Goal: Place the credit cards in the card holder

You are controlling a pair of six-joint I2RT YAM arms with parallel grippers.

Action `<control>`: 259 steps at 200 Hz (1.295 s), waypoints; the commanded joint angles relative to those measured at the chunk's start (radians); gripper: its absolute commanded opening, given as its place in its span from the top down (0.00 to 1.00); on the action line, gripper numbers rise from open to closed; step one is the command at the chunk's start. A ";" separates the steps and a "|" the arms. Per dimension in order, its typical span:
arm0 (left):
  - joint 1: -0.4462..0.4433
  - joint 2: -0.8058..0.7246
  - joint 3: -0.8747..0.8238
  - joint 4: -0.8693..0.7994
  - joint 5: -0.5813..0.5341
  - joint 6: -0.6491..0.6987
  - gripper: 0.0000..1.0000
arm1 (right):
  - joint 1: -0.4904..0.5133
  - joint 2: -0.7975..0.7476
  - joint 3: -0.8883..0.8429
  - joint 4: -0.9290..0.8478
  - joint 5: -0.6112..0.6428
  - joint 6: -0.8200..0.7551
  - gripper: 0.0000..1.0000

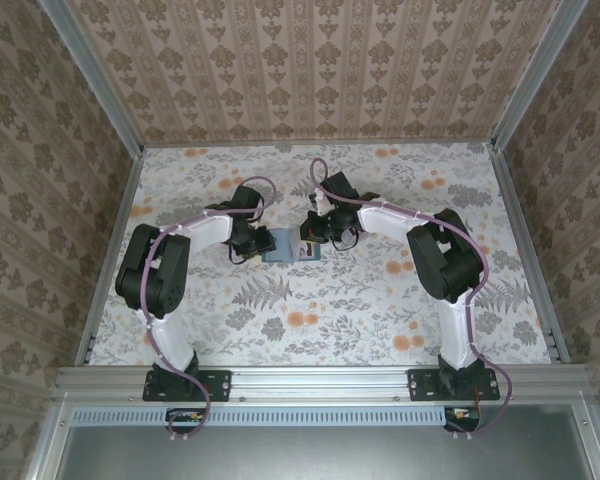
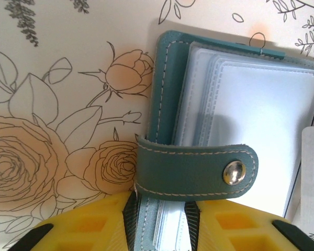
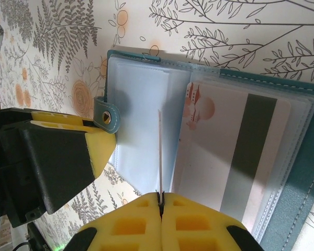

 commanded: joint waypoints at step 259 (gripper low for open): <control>-0.024 0.031 0.006 0.010 0.035 -0.011 0.66 | 0.003 0.062 0.006 0.069 -0.013 0.055 0.94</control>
